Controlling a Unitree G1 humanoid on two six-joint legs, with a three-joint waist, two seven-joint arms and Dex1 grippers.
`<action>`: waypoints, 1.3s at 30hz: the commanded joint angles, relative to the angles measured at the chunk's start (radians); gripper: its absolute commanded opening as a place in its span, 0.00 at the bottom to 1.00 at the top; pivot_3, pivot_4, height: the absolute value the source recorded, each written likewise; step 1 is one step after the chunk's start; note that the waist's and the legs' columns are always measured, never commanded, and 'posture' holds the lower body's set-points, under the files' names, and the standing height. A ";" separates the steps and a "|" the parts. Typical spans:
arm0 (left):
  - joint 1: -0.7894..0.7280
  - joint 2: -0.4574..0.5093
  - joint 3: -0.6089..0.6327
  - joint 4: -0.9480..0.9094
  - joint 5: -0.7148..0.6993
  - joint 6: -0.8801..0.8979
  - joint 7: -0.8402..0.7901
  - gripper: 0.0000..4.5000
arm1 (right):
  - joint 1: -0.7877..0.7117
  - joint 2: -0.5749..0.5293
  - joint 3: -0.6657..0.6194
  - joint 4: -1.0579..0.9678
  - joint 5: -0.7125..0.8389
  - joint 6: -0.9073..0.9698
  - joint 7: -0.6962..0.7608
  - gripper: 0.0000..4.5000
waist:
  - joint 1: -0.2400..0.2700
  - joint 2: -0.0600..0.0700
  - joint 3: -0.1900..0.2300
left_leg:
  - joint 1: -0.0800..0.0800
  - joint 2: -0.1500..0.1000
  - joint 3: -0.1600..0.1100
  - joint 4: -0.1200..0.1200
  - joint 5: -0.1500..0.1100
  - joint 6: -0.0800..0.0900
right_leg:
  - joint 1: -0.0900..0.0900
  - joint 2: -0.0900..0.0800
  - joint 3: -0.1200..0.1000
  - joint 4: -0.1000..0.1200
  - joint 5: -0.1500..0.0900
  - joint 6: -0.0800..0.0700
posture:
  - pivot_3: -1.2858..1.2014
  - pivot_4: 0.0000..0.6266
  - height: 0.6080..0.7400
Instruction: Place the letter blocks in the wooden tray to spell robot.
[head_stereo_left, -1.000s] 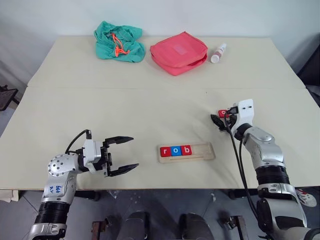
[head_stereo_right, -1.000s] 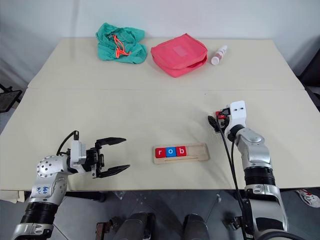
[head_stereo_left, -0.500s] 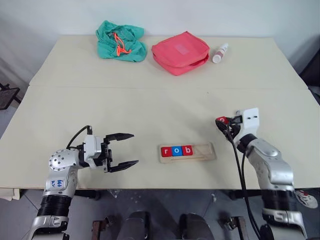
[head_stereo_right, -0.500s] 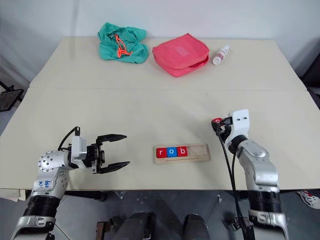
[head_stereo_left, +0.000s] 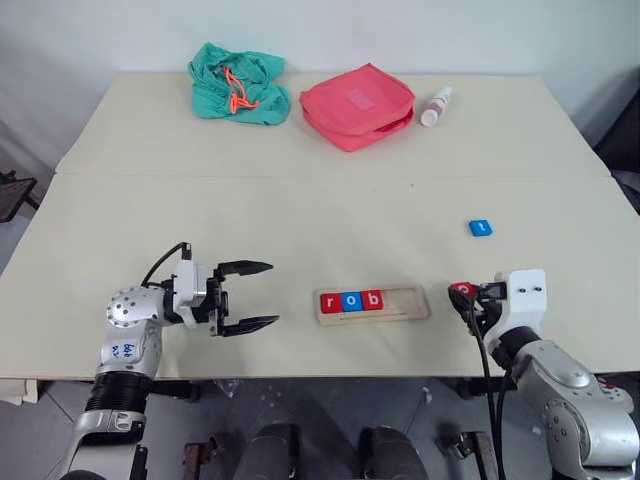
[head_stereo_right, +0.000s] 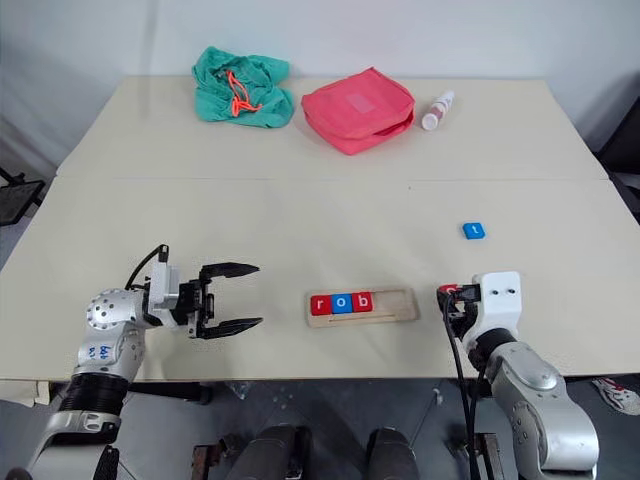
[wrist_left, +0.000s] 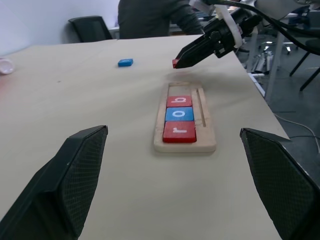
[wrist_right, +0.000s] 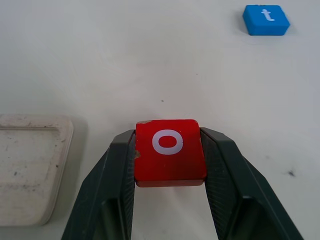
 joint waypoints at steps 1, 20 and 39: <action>-0.004 0.001 0.005 -0.012 -0.003 -0.007 -0.001 1.00 | 0.004 0.004 -0.012 -0.020 0.001 -0.034 -0.001 0.33 | 0.000 0.000 0.000 | 0.000 0.000 0.000 0.000 0.000 0.000 | 0.000 0.000 0.000 0.000 0.000 0.000 | 0.52 0.24 1.00; 0.085 0.007 0.017 -0.103 -0.017 0.008 0.035 1.00 | -0.081 -0.564 0.002 0.180 0.101 -0.200 0.683 1.00 | 0.003 0.000 0.000 | 0.000 0.000 0.001 0.000 0.000 0.000 | 0.002 0.000 0.000 -0.004 0.000 0.000 | 0.52 0.24 1.00; 0.257 0.024 0.050 -0.278 -0.023 0.023 0.136 1.00 | -0.639 -0.662 0.458 1.020 -0.304 -0.918 1.254 1.00 | 0.001 0.000 0.000 | 0.000 0.001 -0.001 0.002 0.000 0.001 | 0.005 0.000 -0.004 -0.008 0.000 0.000 | 0.52 0.24 1.00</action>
